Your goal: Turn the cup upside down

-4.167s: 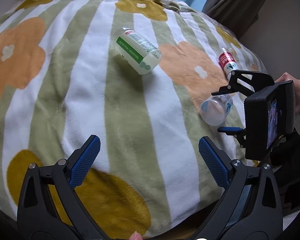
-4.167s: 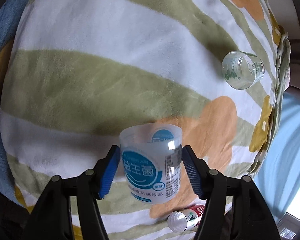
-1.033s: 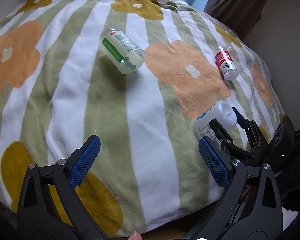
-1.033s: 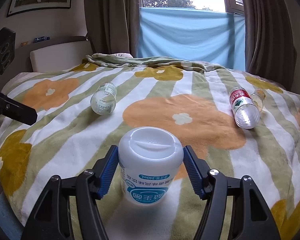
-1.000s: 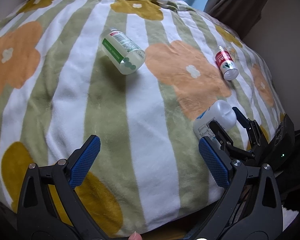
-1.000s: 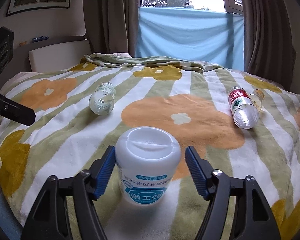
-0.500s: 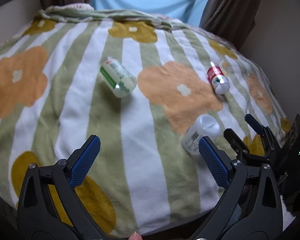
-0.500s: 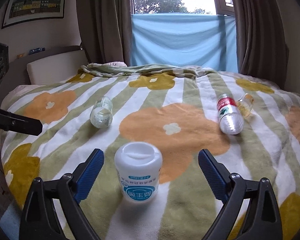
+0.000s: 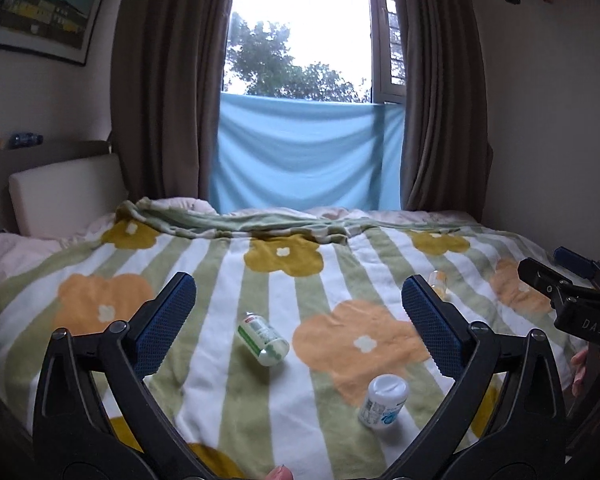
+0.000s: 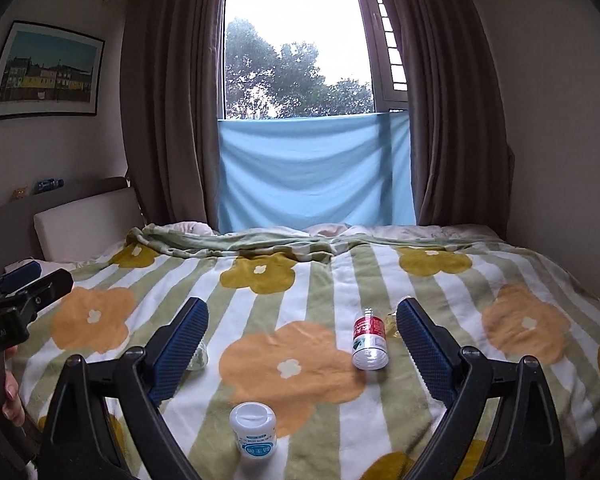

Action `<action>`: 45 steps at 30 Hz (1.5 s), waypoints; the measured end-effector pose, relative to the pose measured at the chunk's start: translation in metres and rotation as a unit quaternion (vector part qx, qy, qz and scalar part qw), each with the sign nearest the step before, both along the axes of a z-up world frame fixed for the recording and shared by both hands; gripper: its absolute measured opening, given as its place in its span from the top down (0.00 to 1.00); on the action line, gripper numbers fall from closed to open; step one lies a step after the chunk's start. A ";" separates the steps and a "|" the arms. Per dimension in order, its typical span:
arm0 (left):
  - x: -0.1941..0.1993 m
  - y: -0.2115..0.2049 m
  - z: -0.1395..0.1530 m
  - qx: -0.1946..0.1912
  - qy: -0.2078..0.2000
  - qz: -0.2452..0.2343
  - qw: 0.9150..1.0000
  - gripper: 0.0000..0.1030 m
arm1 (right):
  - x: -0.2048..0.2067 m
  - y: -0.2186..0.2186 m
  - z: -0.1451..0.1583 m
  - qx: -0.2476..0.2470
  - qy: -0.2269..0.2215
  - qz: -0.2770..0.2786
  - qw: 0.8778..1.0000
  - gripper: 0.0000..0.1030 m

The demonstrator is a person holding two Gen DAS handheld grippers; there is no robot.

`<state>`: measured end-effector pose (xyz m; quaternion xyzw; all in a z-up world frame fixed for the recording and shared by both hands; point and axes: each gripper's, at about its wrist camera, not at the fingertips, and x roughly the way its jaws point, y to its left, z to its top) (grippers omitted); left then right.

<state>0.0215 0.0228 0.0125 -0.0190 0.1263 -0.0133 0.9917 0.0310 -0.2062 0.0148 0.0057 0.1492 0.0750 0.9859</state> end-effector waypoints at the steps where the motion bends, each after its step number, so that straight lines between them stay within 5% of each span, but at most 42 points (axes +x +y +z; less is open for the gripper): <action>1: -0.002 -0.001 0.001 0.000 -0.004 0.001 1.000 0.00 | -0.003 0.001 0.001 -0.003 -0.002 -0.001 1.000 0.09; 45: -0.009 -0.010 -0.005 0.011 0.002 -0.002 1.000 0.00 | -0.012 0.005 0.013 -0.019 -0.021 -0.023 0.999 0.09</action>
